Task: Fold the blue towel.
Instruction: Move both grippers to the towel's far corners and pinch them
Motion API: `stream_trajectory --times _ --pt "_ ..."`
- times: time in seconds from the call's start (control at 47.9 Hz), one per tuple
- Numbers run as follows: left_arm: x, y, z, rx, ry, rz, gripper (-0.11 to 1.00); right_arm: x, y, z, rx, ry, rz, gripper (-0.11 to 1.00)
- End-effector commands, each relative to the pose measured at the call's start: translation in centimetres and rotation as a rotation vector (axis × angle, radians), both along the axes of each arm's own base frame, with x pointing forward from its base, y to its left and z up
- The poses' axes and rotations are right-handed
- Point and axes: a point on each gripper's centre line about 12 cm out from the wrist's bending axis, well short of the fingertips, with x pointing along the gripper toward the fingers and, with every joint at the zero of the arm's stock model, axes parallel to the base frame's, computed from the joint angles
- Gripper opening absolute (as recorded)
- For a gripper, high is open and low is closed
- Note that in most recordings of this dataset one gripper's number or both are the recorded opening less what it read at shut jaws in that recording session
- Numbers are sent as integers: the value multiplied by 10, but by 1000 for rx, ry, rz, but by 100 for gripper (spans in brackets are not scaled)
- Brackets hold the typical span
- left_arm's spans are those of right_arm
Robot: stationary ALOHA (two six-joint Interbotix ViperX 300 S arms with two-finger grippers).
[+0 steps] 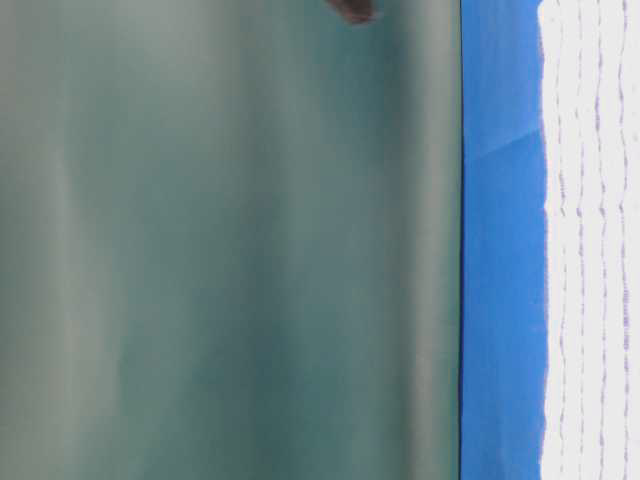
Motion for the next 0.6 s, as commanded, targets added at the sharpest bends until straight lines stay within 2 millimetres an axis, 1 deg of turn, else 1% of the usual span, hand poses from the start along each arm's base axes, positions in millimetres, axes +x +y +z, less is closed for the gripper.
stream_trajectory --times 0.0,0.125,0.355,0.48,0.584 --pt "4 11 -13 -11 22 39 75 2 -6 -8 8 1 -32 73" --pt "6 22 -31 -24 53 74 71 4 -10 -32 34 48 -58 69" --pt "10 33 -63 -41 104 105 71 8 -17 -68 68 123 -108 69" --pt "9 37 -78 -54 127 126 70 10 -21 -84 82 151 -137 69" --pt "9 41 -90 -68 157 140 70 12 -23 -93 89 169 -151 68"
